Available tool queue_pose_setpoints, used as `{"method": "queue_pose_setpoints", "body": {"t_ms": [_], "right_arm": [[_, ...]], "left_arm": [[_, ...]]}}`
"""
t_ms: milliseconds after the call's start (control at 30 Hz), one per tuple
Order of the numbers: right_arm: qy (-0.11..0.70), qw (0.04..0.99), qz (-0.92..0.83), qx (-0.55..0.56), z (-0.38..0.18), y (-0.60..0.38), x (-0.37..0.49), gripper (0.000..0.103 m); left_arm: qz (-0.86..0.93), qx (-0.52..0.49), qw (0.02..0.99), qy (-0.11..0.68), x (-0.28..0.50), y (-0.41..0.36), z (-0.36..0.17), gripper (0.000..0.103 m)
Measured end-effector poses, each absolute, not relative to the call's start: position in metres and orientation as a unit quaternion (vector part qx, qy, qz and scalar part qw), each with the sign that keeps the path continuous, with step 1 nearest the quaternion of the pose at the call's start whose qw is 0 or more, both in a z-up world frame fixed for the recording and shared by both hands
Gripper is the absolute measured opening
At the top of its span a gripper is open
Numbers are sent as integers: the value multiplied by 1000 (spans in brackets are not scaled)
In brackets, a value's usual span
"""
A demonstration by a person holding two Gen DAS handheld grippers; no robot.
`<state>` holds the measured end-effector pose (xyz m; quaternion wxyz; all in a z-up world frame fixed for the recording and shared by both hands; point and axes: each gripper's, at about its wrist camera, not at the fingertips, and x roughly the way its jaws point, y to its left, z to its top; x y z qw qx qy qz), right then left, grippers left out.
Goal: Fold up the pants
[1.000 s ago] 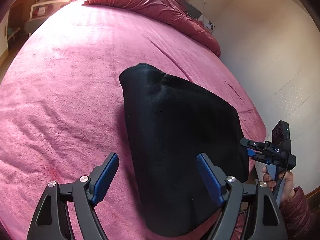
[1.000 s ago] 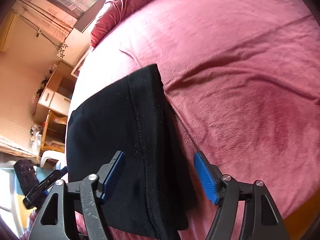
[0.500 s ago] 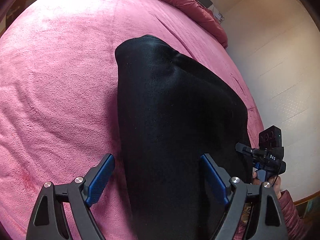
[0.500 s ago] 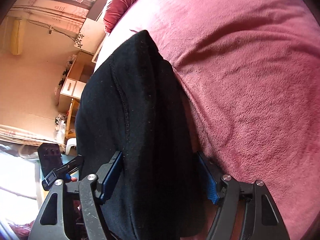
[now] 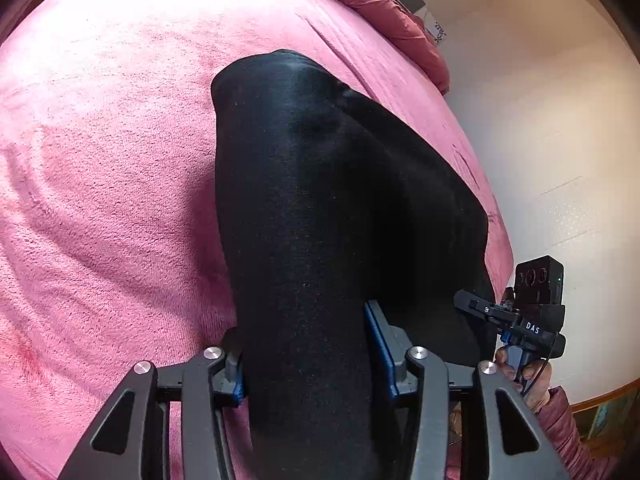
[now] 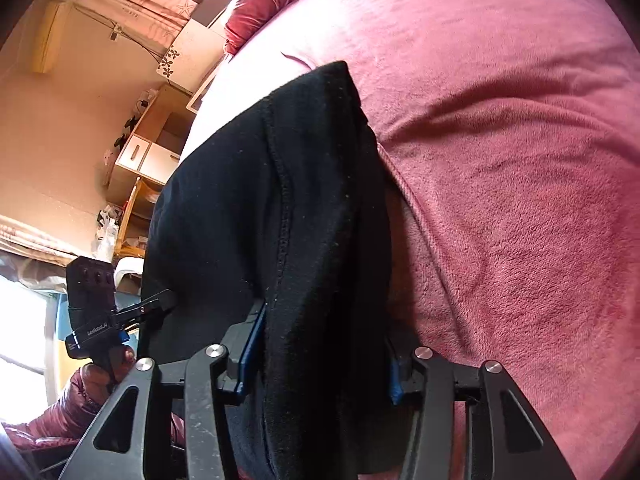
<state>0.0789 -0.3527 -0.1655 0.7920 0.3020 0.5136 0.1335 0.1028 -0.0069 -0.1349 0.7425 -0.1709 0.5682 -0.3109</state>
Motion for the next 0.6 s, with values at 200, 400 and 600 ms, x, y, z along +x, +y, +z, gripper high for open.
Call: {"method": "queue_pose_setpoints", "body": {"t_ms": [200, 400, 600], "right_arm": [[510, 800, 139, 284, -147, -334, 84, 46], [496, 807, 164, 274, -131, -303, 104, 45], [487, 812, 189, 260, -127, -275, 138, 45]], "left_arm": [[-318, -145, 763, 543, 102, -4, -108, 43], [-307, -147, 781, 524, 103, 15, -90, 43], [-285, -152, 798, 508, 118, 42, -73, 43]]}}
